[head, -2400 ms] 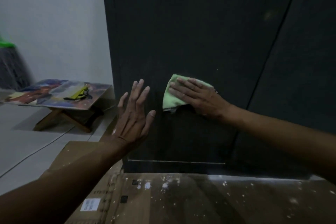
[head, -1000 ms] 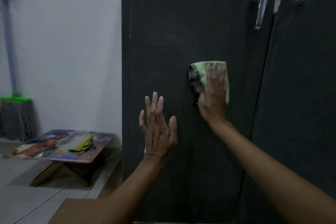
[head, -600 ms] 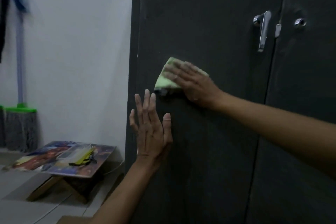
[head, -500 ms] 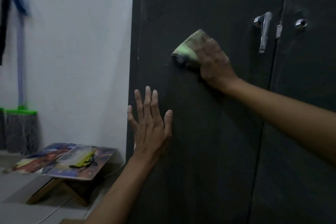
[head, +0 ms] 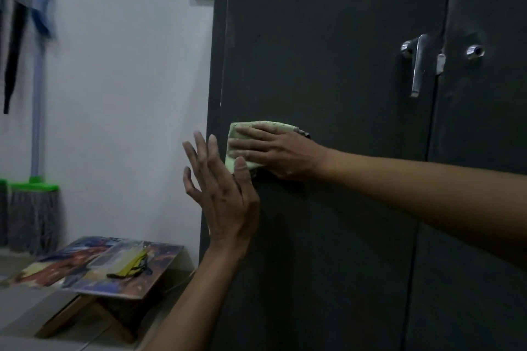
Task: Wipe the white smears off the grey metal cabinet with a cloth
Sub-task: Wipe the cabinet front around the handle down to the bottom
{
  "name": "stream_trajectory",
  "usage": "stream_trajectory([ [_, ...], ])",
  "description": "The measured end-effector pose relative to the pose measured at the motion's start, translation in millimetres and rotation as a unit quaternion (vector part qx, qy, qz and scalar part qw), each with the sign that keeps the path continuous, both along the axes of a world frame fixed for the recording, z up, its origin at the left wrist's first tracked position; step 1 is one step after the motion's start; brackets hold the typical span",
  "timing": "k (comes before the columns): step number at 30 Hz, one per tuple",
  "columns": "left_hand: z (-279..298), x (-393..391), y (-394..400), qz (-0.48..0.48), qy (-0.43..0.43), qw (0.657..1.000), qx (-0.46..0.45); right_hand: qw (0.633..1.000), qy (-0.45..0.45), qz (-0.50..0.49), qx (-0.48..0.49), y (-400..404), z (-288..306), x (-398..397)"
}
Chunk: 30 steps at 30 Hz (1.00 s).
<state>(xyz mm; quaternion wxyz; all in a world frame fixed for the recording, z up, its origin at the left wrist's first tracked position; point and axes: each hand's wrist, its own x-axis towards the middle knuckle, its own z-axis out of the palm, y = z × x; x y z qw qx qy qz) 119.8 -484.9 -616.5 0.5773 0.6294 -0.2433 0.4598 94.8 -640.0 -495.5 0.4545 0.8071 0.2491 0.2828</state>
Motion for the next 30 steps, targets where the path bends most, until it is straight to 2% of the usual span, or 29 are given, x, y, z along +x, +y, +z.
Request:
stream_trajectory([
  [2, 3, -2, -1, -0.004, 0.003, 1.0, 0.023, 1.0, 0.014, 0.007, -0.023, 1, 20, 1],
  [4, 7, -2, -2, -0.001, 0.007, 0.998, 0.058, 1.0, -0.001, 0.008, 0.004, 3, 48, -2],
  [6, 8, -2, -3, 0.012, 0.003, 0.995, 0.095, 0.996, -0.043, 0.008, 0.078, 6, 81, -8],
  [9, 3, 3, -5, 0.024, -0.001, 0.991, 0.133, 0.969, -0.133, -0.016, 0.209, 10, 124, -18],
  [13, -9, 11, -9, 0.015, 0.015, 0.99, 0.142, 0.924, -0.207, -0.029, 0.32, 28, 133, -7],
  [14, -11, 11, -11, 0.016, 0.02, 0.99, 0.141, 0.922, -0.212, -0.025, 0.322, 32, 127, -2],
  [16, -14, 12, -14, 0.022, 0.019, 0.99, 0.14, 0.941, -0.186, -0.016, 0.281, 34, 114, 4],
  [19, -11, 13, -15, 0.036, -0.003, 0.989, 0.141, 0.986, -0.086, -0.019, 0.141, 26, 95, 5],
  [22, -6, 15, -16, 0.034, 0.0, 0.991, 0.129, 0.998, -0.007, -0.032, 0.054, 20, 97, -2],
  [24, -5, 15, -18, 0.033, 0.014, 0.992, 0.118, 0.999, -0.017, -0.035, 0.032, 21, 114, -4],
  [26, -6, 15, -21, 0.028, 0.026, 0.993, 0.113, 0.992, -0.081, -0.029, 0.096, 27, 137, -1],
  [28, -6, 16, -22, 0.028, 0.023, 0.993, 0.112, 0.965, -0.149, -0.029, 0.215, 38, 151, 2],
  [30, -7, 17, -23, 0.029, 0.015, 0.994, 0.108, 0.943, -0.177, -0.03, 0.28, 45, 145, 7],
])
